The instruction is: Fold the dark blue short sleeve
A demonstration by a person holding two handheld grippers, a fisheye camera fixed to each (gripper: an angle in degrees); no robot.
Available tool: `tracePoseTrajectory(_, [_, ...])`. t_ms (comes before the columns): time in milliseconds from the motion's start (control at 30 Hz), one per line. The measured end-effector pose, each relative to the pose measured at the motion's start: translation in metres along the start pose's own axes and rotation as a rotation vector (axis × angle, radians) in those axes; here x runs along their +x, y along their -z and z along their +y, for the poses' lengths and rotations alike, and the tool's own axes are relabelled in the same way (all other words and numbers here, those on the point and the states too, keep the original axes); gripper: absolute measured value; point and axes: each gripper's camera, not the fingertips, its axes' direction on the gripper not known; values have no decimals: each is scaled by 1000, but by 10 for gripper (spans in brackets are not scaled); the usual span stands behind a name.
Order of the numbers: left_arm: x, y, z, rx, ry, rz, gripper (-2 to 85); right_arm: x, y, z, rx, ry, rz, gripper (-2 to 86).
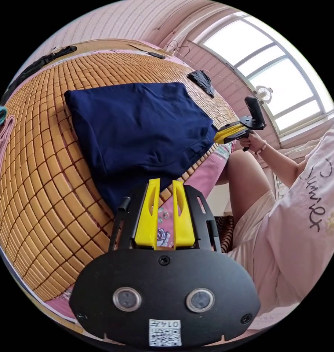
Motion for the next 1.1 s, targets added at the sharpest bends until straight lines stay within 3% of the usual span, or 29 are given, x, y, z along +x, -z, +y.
tracePoseTrajectory(100, [10,1,9,41,7,-28,64,-6,6,2,66,-44,-3,19])
tracePoseTrajectory(333, [68,-37,-24,187,-147,-86,63,-24,5,-64,122,-35,202,0])
tracePoseTrajectory(467, [96,-85,-30,318,-164,-316,4,-26,-15,-142,65,23,327,-3])
tracePoseTrajectory(633, [85,-126,-35,187,-133,-252,-9,8,-62,-214,-114,-25,344,-4])
tracePoseTrajectory(800, [75,-132,-28,200,-103,-175,-10,21,-54,-229,-167,-18,262,-4])
tracePoseTrajectory(900, [83,-135,-24,205,-134,-150,-10,24,-47,-246,-109,-23,334,-4])
tracePoseTrajectory(967, [88,-148,-13,216,-165,-164,-10,36,-62,-255,-169,-41,385,-4])
tracePoseTrajectory(1100, [91,-155,-7,223,-178,-182,-9,52,-53,-243,-135,-78,293,-3])
